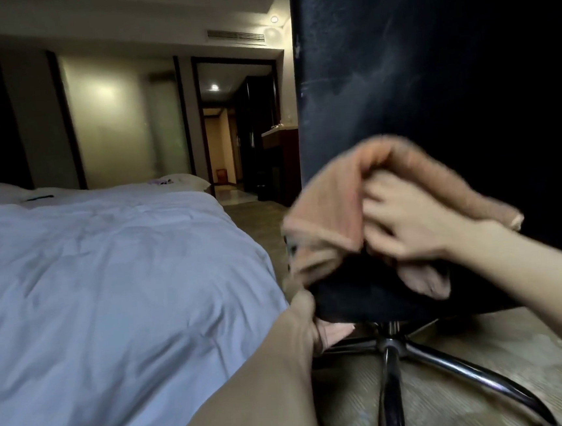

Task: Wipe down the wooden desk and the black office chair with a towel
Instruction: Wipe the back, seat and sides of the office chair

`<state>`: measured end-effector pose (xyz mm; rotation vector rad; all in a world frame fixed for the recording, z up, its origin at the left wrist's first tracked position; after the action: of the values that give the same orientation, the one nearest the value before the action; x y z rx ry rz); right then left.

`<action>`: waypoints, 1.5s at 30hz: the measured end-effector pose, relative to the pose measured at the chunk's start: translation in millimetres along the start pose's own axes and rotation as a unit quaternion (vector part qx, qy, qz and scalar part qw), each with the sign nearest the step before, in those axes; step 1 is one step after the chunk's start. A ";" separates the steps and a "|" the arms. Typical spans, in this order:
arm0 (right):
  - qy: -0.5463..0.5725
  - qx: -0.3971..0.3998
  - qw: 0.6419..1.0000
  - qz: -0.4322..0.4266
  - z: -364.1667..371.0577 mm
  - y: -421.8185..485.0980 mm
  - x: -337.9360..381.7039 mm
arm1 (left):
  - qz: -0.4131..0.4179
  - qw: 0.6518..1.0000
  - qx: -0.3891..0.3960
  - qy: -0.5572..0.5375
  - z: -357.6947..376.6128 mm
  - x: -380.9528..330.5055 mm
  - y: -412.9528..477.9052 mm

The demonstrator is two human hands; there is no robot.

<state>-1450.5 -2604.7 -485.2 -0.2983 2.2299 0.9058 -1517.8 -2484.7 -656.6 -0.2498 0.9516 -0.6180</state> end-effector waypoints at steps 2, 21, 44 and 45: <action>-0.071 -0.063 0.987 0.133 -20.9 24.7 -49.3 | -0.084 0.995 0.058 0.002 -3.9 6.7 1.6; 0.136 -0.009 0.991 0.005 73.7 -33.1 81.4 | -0.063 0.950 0.157 0.261 -22.4 -19.7 25.5; -0.022 -0.269 0.907 0.323 -38.7 39.2 -30.5 | 0.166 0.925 0.341 -0.004 42.6 -123.7 -52.2; -0.035 -0.304 0.895 0.324 -43.4 33.5 -27.3 | 0.157 0.925 0.346 -0.029 42.6 -124.4 -51.2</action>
<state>-1468.2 -2611.2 -426.8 0.2281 1.9319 1.9395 -1555.4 -2454.6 -524.0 0.5057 0.6459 -0.6083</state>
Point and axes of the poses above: each hand's wrist, its own y-axis towards the middle knuckle, its own z-axis out of the palm, x = y × z, the point moved 6 cm from there along y, towards the middle knuckle, and after that the axes turned 11 degrees about -y, right-handed, at the moved point
